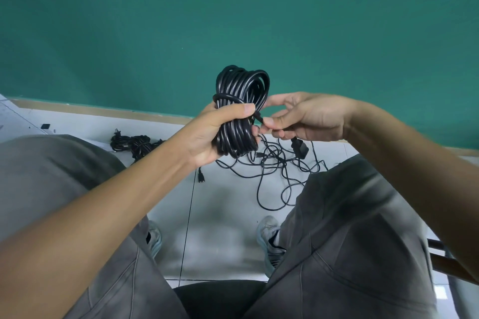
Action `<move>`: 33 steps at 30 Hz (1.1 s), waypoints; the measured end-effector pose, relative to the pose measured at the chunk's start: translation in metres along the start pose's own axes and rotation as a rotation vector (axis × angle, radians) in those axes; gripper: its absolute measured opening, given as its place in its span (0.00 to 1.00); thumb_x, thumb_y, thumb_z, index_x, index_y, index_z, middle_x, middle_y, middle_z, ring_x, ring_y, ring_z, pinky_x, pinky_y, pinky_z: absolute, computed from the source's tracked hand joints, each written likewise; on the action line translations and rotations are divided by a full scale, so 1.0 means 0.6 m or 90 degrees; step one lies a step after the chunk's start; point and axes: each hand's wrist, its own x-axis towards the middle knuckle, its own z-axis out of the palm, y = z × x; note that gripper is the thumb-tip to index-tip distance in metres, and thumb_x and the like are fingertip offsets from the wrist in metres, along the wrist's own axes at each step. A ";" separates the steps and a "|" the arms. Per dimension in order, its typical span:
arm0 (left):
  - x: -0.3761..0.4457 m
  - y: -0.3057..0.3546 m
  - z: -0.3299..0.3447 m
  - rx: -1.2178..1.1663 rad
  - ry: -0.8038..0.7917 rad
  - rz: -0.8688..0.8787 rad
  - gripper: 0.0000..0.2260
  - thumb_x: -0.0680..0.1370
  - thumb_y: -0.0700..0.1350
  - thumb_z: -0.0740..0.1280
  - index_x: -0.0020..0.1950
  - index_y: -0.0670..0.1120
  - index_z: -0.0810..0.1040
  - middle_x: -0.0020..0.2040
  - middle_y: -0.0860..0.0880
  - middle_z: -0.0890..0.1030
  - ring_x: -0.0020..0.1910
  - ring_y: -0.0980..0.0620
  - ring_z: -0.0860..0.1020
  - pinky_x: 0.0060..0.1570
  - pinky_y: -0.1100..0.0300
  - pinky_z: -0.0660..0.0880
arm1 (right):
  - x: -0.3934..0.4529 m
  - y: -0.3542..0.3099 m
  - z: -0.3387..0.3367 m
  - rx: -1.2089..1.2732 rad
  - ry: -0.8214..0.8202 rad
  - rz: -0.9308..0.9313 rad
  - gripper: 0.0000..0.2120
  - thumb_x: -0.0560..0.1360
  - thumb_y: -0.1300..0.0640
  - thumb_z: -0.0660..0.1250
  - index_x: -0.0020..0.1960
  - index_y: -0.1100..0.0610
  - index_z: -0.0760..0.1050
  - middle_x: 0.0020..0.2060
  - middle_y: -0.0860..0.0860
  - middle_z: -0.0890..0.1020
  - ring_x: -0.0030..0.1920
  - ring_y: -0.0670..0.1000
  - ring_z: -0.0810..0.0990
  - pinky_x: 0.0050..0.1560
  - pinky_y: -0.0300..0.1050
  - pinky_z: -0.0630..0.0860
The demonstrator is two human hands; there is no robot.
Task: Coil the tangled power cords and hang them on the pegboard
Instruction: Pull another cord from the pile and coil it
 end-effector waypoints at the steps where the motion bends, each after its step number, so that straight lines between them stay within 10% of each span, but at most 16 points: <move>1: -0.002 0.000 -0.001 -0.015 -0.015 -0.006 0.36 0.67 0.43 0.77 0.72 0.34 0.70 0.50 0.39 0.79 0.37 0.48 0.81 0.46 0.49 0.81 | 0.003 0.003 0.002 -0.015 0.006 -0.017 0.24 0.73 0.64 0.70 0.69 0.64 0.72 0.49 0.61 0.82 0.36 0.45 0.76 0.39 0.36 0.69; 11: -0.015 0.009 -0.011 -0.077 -0.101 -0.088 0.44 0.59 0.53 0.87 0.67 0.37 0.73 0.52 0.39 0.81 0.41 0.49 0.82 0.51 0.51 0.83 | 0.019 0.033 0.036 0.031 -0.001 -0.128 0.26 0.79 0.67 0.64 0.74 0.68 0.60 0.37 0.52 0.81 0.36 0.46 0.79 0.36 0.37 0.68; 16: -0.011 0.007 -0.013 -0.017 -0.104 -0.122 0.31 0.59 0.57 0.86 0.56 0.43 0.87 0.52 0.38 0.82 0.45 0.44 0.84 0.51 0.49 0.83 | 0.019 0.059 0.030 0.027 0.022 -0.163 0.18 0.79 0.64 0.69 0.67 0.59 0.70 0.39 0.56 0.80 0.40 0.52 0.76 0.45 0.45 0.66; 22: -0.002 0.000 -0.008 0.112 -0.027 -0.120 0.24 0.74 0.60 0.72 0.63 0.46 0.82 0.60 0.39 0.83 0.57 0.46 0.82 0.58 0.48 0.81 | 0.006 0.062 0.021 -0.011 0.114 -0.172 0.18 0.81 0.67 0.64 0.70 0.65 0.70 0.32 0.48 0.78 0.31 0.43 0.71 0.34 0.33 0.67; 27: 0.004 -0.002 -0.010 0.273 0.138 -0.011 0.19 0.76 0.52 0.76 0.61 0.45 0.77 0.47 0.49 0.85 0.44 0.52 0.84 0.48 0.55 0.79 | 0.012 0.066 0.017 -0.101 0.222 -0.133 0.15 0.81 0.64 0.68 0.67 0.64 0.74 0.27 0.43 0.78 0.28 0.40 0.72 0.33 0.30 0.69; 33: -0.003 0.014 -0.008 0.221 0.036 -0.078 0.27 0.71 0.47 0.75 0.68 0.39 0.77 0.55 0.43 0.85 0.52 0.46 0.85 0.50 0.56 0.81 | 0.004 0.064 0.025 -0.103 0.177 -0.137 0.10 0.80 0.65 0.68 0.62 0.62 0.78 0.28 0.46 0.76 0.29 0.42 0.71 0.34 0.32 0.67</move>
